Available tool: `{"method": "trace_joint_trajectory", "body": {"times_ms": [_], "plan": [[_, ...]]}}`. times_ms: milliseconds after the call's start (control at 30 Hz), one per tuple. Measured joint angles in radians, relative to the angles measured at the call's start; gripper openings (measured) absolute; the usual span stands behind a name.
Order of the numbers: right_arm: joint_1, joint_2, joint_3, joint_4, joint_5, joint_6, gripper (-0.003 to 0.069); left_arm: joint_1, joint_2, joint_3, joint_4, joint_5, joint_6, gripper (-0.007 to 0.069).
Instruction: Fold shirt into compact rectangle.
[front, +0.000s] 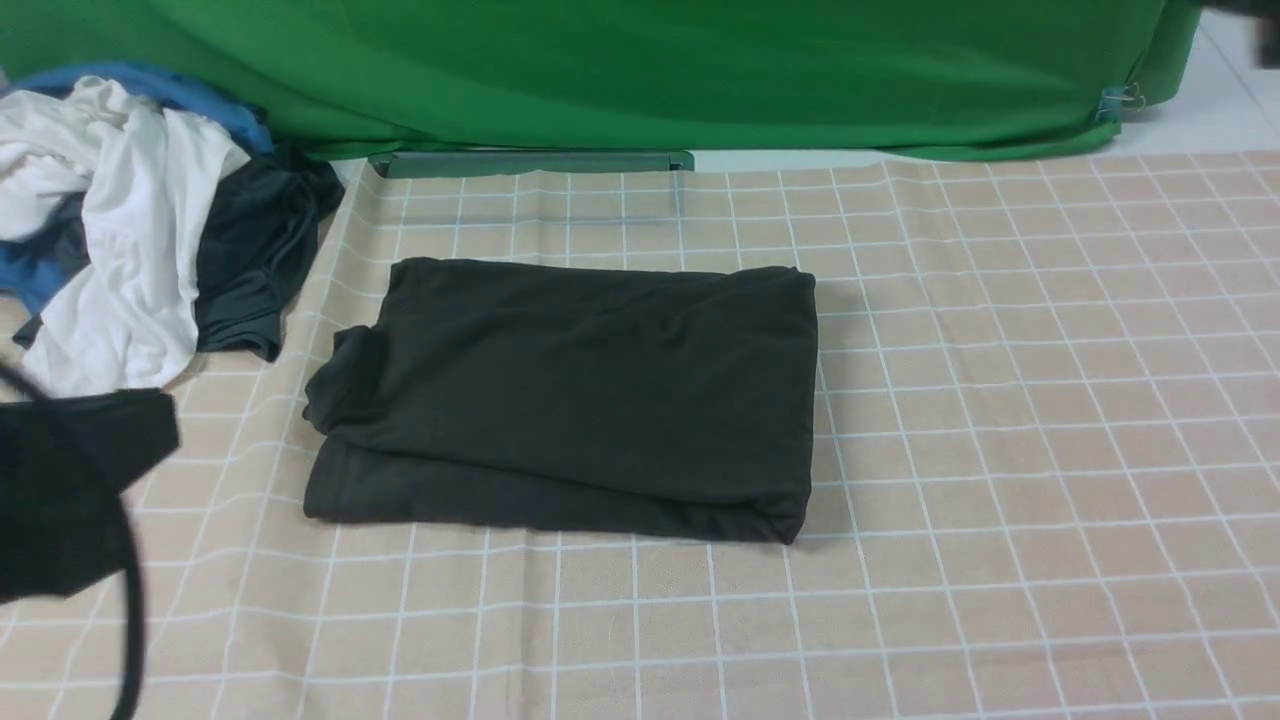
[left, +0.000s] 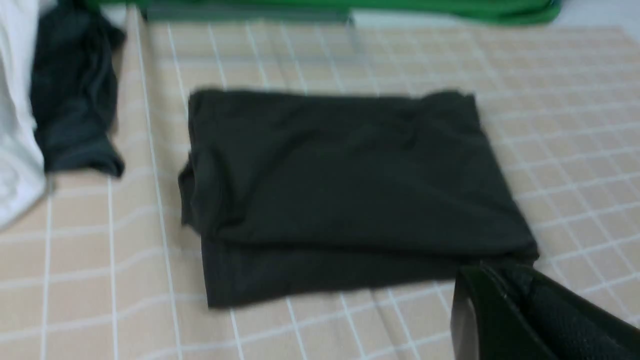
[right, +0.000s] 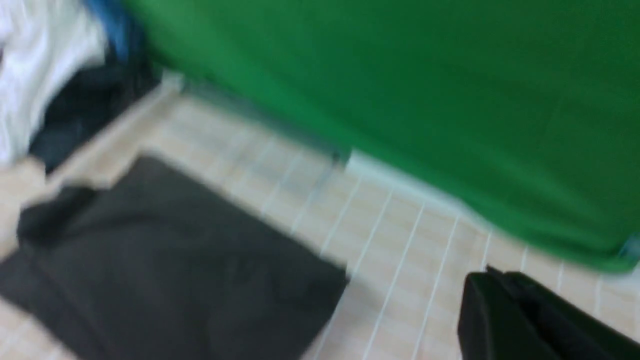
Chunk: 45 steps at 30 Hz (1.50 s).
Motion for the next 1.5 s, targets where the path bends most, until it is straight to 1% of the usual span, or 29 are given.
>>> {"method": "trace_joint_trajectory", "body": {"times_ms": [100, 167, 200, 233, 300, 367, 433, 533, 600, 633, 767, 900, 1067, 1233, 1300, 1400, 1500], "plan": [[0.0, -0.2, 0.197, 0.0, -0.241, -0.009, 0.0036, 0.0, -0.084, 0.0, 0.004, -0.01, 0.0, 0.0019], [0.0, -0.322, 0.3, 0.0, -0.376, -0.01, 0.0036, 0.0, -0.118, 0.001, 0.007, -0.018, 0.0, 0.0019], [0.0, -0.362, 0.337, 0.0, -0.419, -0.012, 0.0036, 0.0, -0.132, 0.003, 0.007, -0.021, 0.0, 0.0019], [0.0, -0.45, 0.42, 0.0, -0.521, -0.012, 0.0036, 0.0, -0.149, 0.007, 0.007, -0.031, 0.0, 0.0019], [0.0, -0.529, 0.496, 0.0, -0.619, -0.012, 0.0036, 0.0, -0.166, 0.017, 0.007, -0.046, 0.0, 0.0019], [0.0, -0.641, 0.609, 0.0, -0.773, -0.012, 0.0036, 0.0, -0.176, 0.039, 0.007, -0.067, 0.0, 0.0019], [0.0, -0.694, 0.656, 0.0, -0.834, -0.012, 0.0038, 0.0, -0.176, 0.052, 0.007, -0.082, 0.0, 0.0019], [0.0, -0.729, 0.678, 0.0, -0.856, -0.012, 0.0052, 0.0, -0.175, 0.058, 0.01, -0.094, 0.0, 0.0019], [0.0, -0.749, 0.679, 0.0, -0.858, -0.012, 0.0077, 0.0, -0.175, 0.061, 0.012, -0.108, 0.0, 0.0019], [0.0, -0.756, 0.679, 0.0, -0.86, -0.011, 0.0108, 0.0, -0.175, 0.061, 0.014, -0.116, 0.0, 0.0019], [0.0, -0.757, 0.679, 0.0, -0.853, -0.01, 0.0169, 0.0, -0.175, 0.061, 0.014, -0.123, 0.0, 0.0019], [0.0, -0.757, 0.679, 0.0, -0.85, -0.01, 0.0202, 0.0, -0.175, 0.061, 0.014, -0.123, 0.0, 0.0019], [0.0, -0.757, 0.679, 0.0, -0.85, -0.009, 0.0217, 0.0, -0.175, 0.061, 0.014, -0.123, 0.0, 0.002], [0.0, -0.757, 0.679, 0.0, -0.85, -0.009, 0.0217, 0.0, -0.175, 0.061, 0.018, -0.123, 0.001, 0.0019], [0.0, -0.757, 0.679, 0.0, -0.85, -0.009, 0.0217, 0.0, -0.175, 0.061, 0.035, -0.133, 0.023, 0.0019], [0.0, -0.757, 0.68, 0.0, -0.849, -0.009, 0.0217, 0.0, -0.178, 0.073, 0.06, -0.185, 0.042, 0.0019], [0.0, -0.757, 0.68, 0.0, -0.849, -0.009, 0.0218, 0.0, -0.231, 0.164, 0.114, -0.342, 0.047, 0.0019]]}}
